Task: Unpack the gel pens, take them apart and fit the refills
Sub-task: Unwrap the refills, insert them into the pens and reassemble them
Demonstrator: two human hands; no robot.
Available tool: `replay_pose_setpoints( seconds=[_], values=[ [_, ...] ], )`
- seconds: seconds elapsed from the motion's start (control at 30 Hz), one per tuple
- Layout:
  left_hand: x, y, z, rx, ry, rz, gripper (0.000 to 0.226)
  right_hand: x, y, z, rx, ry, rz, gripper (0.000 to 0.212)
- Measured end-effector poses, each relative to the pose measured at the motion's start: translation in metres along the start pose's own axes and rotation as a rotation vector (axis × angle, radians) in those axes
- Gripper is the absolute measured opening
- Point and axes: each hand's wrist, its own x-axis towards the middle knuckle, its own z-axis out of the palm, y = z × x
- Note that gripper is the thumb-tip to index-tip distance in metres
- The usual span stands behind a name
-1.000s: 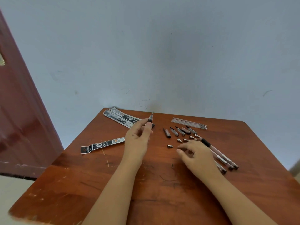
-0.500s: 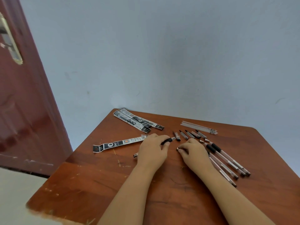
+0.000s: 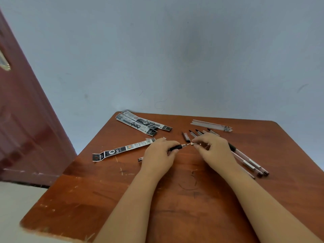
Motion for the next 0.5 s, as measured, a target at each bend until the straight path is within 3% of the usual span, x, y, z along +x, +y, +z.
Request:
replay_pose_setpoints(
  seconds=[0.5],
  values=[
    [-0.0023, -0.0017, 0.0030, -0.059, 0.033, 0.045, 0.028, 0.0001, 0.0004, -0.0027, 0.077, -0.058, 0.015, 0.019]
  ],
)
